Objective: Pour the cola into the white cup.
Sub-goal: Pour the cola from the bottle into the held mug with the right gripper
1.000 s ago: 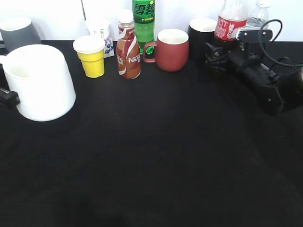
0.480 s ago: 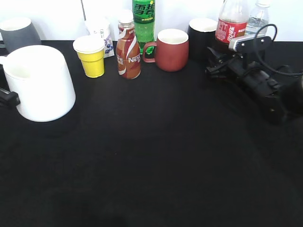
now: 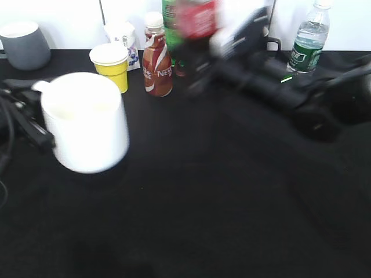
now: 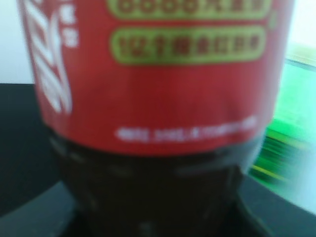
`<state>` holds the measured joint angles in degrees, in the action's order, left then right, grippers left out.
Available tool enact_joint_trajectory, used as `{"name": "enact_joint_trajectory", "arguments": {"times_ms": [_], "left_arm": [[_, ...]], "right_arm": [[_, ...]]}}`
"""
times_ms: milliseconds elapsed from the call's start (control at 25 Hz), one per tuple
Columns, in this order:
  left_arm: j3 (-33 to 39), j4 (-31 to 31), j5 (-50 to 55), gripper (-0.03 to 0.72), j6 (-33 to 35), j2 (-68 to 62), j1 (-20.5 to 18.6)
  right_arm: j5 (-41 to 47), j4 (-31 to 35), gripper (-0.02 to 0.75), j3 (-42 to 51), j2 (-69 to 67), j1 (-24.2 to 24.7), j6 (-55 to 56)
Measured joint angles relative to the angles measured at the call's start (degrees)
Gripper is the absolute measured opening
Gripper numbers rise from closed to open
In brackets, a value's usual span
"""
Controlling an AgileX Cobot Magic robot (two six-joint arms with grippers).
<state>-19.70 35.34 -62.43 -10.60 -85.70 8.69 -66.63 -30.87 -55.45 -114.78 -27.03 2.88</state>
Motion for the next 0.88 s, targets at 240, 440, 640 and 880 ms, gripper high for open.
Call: {"name": "enact_joint_trajectory", "arguments": {"times_ms": [240,440,640,880], "left_arm": [[0.0,2.64,1.06,0.065,0.0,-1.07,1.65],[0.0,0.44,7.56,0.065,-0.02,-1.82,1.65],[0.0,-3.14,7.79,0.065,-0.02,-1.82,1.65],[0.0,-3.35,10.84,0.064,-0.02,-1.82,1.65]], "right_arm": [[3.06,-3.0,0.396,0.0,0.0,-3.07,-19.33],[3.64,8.03,0.396,0.0,0.0,-3.07,-43.83],[3.53,8.91,0.395,0.0,0.0,-3.07,-57.2],[3.48,9.82,0.393,0.0,0.0,-3.07,-67.6]]}}
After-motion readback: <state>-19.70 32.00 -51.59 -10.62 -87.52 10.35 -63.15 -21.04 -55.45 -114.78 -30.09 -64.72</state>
